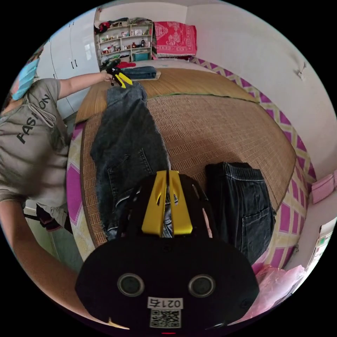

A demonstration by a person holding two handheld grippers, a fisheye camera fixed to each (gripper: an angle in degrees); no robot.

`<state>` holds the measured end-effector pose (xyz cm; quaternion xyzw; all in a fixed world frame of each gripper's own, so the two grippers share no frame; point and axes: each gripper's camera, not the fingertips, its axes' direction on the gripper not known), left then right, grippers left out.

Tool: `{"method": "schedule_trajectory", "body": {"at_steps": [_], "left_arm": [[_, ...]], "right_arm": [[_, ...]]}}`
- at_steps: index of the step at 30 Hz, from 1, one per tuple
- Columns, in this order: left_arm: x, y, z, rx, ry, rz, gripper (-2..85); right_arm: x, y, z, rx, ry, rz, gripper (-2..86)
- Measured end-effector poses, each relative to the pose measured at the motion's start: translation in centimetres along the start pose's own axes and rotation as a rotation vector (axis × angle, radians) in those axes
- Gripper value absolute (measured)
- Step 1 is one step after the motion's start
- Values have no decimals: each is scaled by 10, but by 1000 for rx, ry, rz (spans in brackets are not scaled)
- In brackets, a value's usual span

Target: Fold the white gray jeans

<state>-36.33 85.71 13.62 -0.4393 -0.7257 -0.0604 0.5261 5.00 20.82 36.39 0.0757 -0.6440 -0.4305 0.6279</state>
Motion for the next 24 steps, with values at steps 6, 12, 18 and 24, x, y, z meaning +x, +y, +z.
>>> {"method": "schedule_trajectory", "body": {"at_steps": [6, 12, 18, 24], "left_arm": [[-12, -4, 25, -24, -21, -41, 117], [-13, 17, 23, 38, -69, -86, 0], [9, 14, 24, 2, -134, 2, 79], [-7, 7, 57, -108, -48, 55, 96]], "right_arm": [[-42, 13, -41, 55, 40, -4, -9], [-62, 26, -61, 70, 47, 21, -9], [-79, 33, -81, 51, 54, 5, -9], [-91, 46, -94, 48, 59, 23, -9]]}}
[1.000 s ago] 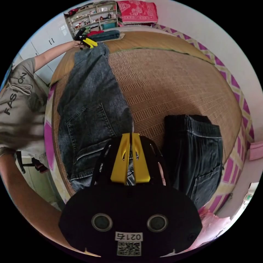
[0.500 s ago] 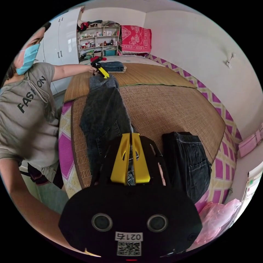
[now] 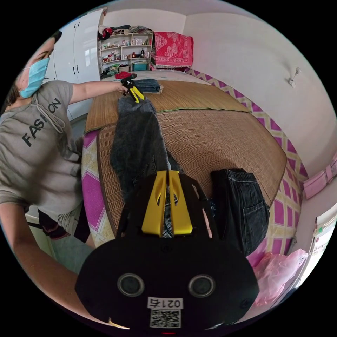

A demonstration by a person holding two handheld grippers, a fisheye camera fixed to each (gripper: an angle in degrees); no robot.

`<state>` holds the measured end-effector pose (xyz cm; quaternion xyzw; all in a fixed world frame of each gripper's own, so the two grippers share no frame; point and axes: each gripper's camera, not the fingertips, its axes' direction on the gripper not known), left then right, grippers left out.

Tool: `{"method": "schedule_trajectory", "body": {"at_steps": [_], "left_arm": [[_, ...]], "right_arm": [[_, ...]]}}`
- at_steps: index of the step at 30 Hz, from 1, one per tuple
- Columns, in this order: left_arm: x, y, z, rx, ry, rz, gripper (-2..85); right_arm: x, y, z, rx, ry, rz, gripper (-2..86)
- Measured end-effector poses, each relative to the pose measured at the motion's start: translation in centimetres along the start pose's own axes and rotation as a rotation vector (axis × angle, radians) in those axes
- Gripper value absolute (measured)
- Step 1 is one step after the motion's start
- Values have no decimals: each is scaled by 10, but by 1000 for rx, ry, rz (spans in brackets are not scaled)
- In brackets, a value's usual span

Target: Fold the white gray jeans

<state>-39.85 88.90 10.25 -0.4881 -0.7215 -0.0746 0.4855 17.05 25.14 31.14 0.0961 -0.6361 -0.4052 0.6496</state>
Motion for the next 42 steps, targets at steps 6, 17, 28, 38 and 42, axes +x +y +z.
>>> {"method": "schedule_trajectory", "body": {"at_steps": [6, 17, 28, 38, 42], "left_arm": [[33, 95, -116, 309, 23, 12, -7], [221, 374, -149, 397, 105, -180, -9], [163, 483, -78, 590, 396, -440, -8], [65, 417, -66, 453, 161, -690, -10], [-14, 397, -3, 228, 145, -932, -9]], "right_arm": [[-27, 27, -39, 46, 39, -10, -9], [-192, 187, -22, 80, -259, 117, -8], [-200, 213, -38, 280, -269, 287, 33], [-69, 117, 51, -4, 119, 589, 1], [-15, 91, 120, -233, 106, 656, -4]]}}
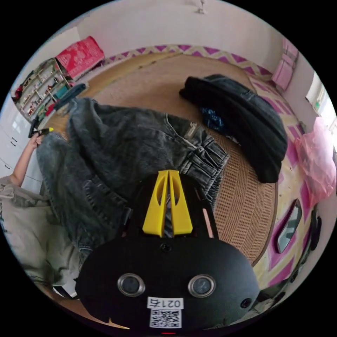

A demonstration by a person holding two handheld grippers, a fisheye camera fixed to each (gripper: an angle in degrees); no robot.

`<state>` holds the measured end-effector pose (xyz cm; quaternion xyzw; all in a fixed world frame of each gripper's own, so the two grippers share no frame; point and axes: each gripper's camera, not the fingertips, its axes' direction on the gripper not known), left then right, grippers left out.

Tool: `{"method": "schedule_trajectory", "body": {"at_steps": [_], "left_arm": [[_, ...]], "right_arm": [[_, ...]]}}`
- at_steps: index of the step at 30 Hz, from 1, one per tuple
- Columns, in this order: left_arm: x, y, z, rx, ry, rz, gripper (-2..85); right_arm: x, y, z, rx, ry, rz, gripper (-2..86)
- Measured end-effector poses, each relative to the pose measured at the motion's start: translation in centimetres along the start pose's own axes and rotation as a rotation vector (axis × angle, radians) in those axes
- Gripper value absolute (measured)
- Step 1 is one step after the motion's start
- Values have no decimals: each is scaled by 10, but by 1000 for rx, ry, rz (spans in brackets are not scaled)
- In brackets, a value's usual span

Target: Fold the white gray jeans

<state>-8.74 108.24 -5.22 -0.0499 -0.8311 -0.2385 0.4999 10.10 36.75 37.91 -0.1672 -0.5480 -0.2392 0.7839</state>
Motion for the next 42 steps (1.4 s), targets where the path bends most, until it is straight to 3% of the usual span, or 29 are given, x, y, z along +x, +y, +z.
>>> {"method": "schedule_trajectory", "body": {"at_steps": [4, 8, 13, 15, 18, 21, 26, 30, 34, 36, 39, 42], "left_arm": [[-52, -40, 17, 39, 99, -100, -9], [-86, -57, 26, 87, 193, -183, -9], [-30, -106, 42, 79, 387, 47, 0], [1, -125, 54, 79, 316, 73, 23], [57, -152, 78, 35, 40, 214, 84], [95, -158, 105, -41, -217, 404, 74], [84, -176, 85, -139, -396, 393, 34], [57, -183, 61, -210, -233, 340, 31], [55, -186, 49, -214, -144, 273, 28], [76, -189, 41, -182, -159, 278, 23], [130, -193, 8, 83, -86, 348, 20], [180, -221, 43, 1, -78, 406, 24]], "right_arm": [[-4, -48, 9, 36, 60, 22, -6], [-39, -92, 5, -68, 162, -34, -7], [-115, -131, -33, -4, 294, -154, -8], [-143, -144, -36, -18, 374, -173, -8], [-180, -160, -26, -98, 555, -205, -10], [-190, -162, -21, -142, 590, -192, -10], [-183, -142, -38, -151, 630, -109, -10], [-190, -127, -62, -35, 635, -46, -10], [-223, -119, -70, 188, 445, -110, -9], [-229, -123, -59, 190, 385, -134, -9], [-217, -136, -28, 148, 388, -130, -8], [-193, -154, 5, 121, 295, -155, -8]]}}
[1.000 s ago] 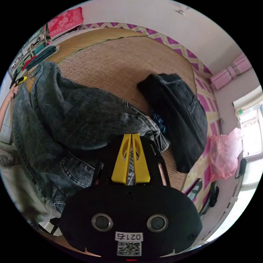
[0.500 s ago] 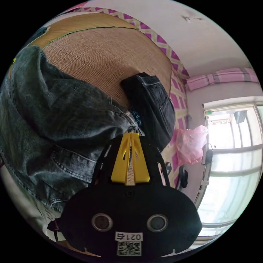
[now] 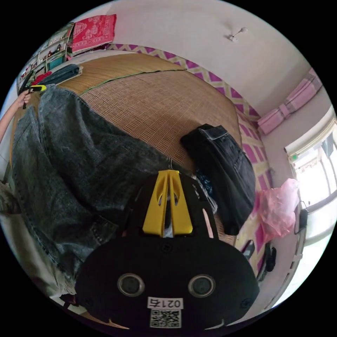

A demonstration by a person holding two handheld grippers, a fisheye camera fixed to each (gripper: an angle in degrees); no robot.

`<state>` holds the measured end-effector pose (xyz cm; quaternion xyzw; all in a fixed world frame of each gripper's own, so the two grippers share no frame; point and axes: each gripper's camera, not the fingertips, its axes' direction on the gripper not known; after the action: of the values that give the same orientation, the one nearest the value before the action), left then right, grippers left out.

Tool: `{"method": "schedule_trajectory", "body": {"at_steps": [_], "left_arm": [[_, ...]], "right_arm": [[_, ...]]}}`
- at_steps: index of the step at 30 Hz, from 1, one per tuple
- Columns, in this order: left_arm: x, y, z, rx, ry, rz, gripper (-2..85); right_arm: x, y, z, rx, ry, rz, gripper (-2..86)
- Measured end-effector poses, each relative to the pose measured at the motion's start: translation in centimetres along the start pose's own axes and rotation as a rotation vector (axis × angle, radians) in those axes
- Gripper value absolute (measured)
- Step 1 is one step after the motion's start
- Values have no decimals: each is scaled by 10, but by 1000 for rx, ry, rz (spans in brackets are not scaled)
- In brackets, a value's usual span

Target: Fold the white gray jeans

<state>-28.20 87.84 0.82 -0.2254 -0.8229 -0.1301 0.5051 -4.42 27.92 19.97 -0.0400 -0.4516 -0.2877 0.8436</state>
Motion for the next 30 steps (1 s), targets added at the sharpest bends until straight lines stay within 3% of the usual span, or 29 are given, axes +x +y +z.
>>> {"method": "schedule_trajectory", "body": {"at_steps": [2, 4, 6, 8, 11, 16, 19, 22, 24, 26, 27, 28, 30], "left_arm": [[23, -21, 37, -106, -80, 64, 26], [34, -29, 54, -111, -154, 83, 24], [23, -26, 46, -98, -110, 14, 19], [24, -18, 34, -119, -178, 3, 10], [37, 8, 13, -157, -350, 56, 2], [21, 50, -39, -71, -235, -72, 9], [52, 47, -81, 26, -203, -76, 9], [108, 38, -114, 124, -183, 29, 9], [132, 28, -103, 67, -223, 61, 9], [139, 19, -65, -101, -276, 59, 7], [135, 21, -38, -230, -302, 45, 5], [129, 26, -56, -129, -343, -27, 2], [119, 32, -66, -147, -380, -88, 1]], "right_arm": [[16, -12, 27, 32, -128, -4, -8], [24, -19, 50, 25, -110, 13, -8], [25, -22, 101, -198, -40, -12, -8], [32, -10, 106, -154, 77, -46, -8], [39, -3, 102, -81, 87, 15, -8], [49, 3, 75, -78, 16, 124, -8], [52, 31, 3, 144, -51, 214, -7], [35, 55, -24, 39, -103, 179, -7], [20, 67, -12, -67, -60, 153, -6], [6, 84, 35, -213, -14, 110, -6], [6, 89, 37, -163, 1, 132, -5], [10, 99, 35, -123, 9, 194, -6], [11, 99, 27, -130, 14, 189, -7]]}}
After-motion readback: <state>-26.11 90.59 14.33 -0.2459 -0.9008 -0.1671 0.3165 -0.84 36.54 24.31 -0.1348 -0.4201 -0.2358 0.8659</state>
